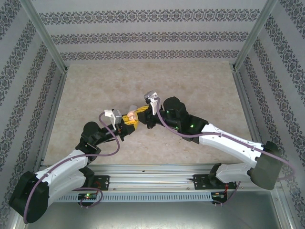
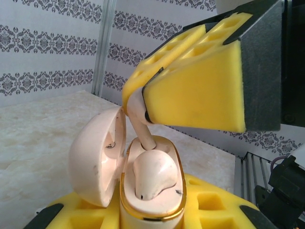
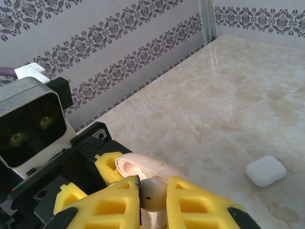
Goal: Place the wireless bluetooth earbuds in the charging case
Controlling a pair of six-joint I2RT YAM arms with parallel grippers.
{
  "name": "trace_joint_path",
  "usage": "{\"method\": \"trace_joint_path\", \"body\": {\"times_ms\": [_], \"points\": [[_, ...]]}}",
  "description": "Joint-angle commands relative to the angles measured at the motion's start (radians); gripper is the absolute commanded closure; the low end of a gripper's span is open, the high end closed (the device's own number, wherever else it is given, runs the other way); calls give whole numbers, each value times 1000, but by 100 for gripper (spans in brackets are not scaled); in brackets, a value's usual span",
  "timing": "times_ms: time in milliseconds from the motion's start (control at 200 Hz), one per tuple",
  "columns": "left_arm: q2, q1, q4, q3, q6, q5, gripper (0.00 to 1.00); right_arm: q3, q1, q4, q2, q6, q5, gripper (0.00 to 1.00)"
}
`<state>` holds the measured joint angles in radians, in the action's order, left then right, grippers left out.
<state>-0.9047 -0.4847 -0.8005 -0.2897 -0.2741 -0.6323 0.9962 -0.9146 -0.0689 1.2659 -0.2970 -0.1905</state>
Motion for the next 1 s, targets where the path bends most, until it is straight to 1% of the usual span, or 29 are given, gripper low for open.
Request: {"method": "trace_joint_path", "body": {"times_ms": [0, 330, 684, 994], "points": [[3, -6, -104, -2, -11, -18, 88, -18, -17, -27, 18, 30, -3, 83], [3, -7, -104, -2, -11, -20, 88, -21, -18, -58, 39, 30, -10, 83], [4, -6, -106, -3, -7, -23, 88, -39, -16, -80, 32, 23, 11, 84], [6, -6, -105, -2, -5, -24, 88, -70, 14, -69, -25, 2, 27, 84]]}}
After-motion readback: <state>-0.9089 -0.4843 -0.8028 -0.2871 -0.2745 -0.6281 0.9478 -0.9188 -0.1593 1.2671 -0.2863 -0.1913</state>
